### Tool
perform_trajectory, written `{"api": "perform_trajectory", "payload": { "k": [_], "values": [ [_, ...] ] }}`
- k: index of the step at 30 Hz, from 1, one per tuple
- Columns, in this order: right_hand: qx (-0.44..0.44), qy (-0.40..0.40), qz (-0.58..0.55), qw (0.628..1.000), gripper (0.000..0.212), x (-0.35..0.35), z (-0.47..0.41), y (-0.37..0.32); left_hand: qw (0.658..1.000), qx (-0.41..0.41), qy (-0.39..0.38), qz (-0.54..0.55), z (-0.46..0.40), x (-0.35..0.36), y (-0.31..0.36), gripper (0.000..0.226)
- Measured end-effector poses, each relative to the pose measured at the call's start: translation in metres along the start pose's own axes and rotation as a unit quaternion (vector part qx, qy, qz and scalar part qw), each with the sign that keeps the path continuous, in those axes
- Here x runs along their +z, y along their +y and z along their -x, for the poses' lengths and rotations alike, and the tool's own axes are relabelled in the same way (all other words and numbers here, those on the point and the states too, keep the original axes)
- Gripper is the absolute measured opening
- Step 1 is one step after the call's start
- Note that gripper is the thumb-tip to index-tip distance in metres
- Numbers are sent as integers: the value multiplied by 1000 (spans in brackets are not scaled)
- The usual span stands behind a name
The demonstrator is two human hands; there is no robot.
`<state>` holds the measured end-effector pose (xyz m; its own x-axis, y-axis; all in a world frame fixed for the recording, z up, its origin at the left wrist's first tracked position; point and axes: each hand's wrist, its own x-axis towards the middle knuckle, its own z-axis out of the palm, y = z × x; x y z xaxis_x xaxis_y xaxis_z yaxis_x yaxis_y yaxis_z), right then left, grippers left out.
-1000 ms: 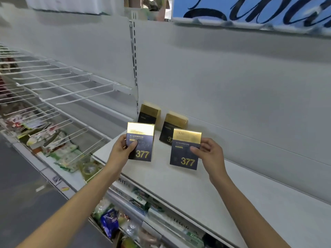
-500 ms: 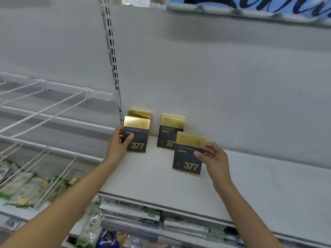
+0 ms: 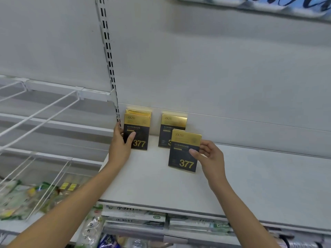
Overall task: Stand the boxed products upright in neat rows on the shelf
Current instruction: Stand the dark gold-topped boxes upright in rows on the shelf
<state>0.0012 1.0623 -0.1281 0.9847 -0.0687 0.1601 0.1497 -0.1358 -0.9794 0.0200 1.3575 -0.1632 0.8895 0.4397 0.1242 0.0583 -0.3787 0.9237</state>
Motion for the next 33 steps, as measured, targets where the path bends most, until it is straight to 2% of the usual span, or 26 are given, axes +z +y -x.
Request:
{"api": "perform_trajectory", "payload": {
  "k": [3, 8, 12, 18, 30, 33],
  "values": [
    [-3, -2, 2, 1000, 30, 9, -6, -1, 1000, 7, -6, -17, -3, 0, -4, 68],
    [-25, -8, -1, 1000, 32, 26, -22, -5, 998, 50, -2, -49, -4, 2, -6, 51],
    [-42, 9, 44, 998, 36, 41, -30, 1, 999, 51, -2, -1, -2, 2, -6, 41],
    [-102, 61, 129, 985, 40, 50, -31, 16, 999, 32, -8, 25, 3, 0, -5, 62],
    [-120, 57, 149, 980, 40, 73, -36, 21, 999, 50, -15, -4, 2, -1, -5, 58],
    [-117, 48, 151, 980, 41, 70, -36, 17, 999, 46, 11, 13, 4, -3, -2, 63]
  ]
}}
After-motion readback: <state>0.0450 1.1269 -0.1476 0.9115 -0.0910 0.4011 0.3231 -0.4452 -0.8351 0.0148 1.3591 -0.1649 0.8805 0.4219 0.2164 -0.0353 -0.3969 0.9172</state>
